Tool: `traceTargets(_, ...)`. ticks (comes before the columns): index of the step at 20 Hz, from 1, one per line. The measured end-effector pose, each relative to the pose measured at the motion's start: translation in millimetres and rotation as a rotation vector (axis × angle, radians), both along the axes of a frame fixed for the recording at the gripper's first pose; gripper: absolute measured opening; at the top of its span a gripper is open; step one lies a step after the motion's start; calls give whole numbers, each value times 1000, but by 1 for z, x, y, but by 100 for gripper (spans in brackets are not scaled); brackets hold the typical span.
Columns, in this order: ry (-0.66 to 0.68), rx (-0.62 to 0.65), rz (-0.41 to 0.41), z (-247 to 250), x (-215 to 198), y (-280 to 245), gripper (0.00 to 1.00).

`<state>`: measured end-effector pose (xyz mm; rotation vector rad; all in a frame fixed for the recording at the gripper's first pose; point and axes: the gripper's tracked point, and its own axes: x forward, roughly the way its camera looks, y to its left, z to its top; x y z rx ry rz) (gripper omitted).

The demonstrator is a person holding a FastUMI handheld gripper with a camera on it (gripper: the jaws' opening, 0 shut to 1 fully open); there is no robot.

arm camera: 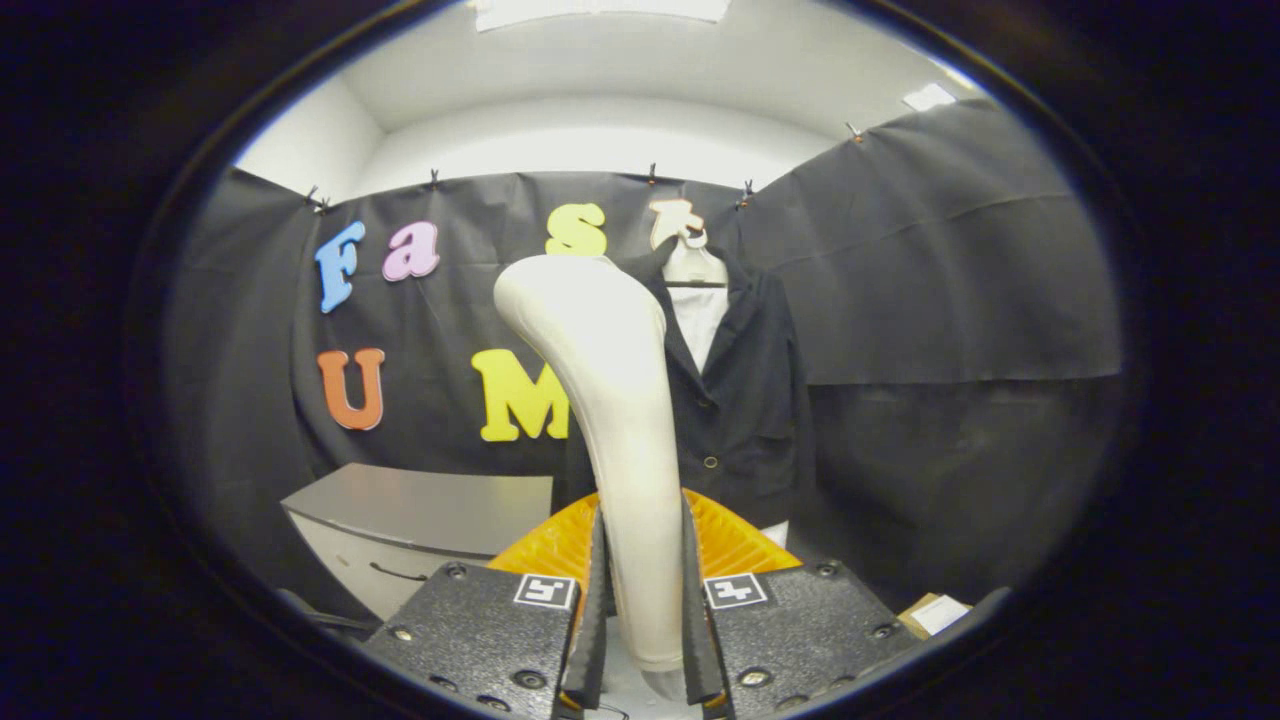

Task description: Iron the clothes twice with a garment steamer, once on the left side and once on the right side.

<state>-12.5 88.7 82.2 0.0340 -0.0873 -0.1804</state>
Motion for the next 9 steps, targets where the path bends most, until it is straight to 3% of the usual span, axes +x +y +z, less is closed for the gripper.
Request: traceTargets(9,31,57,63,-22,-8,-31,34)
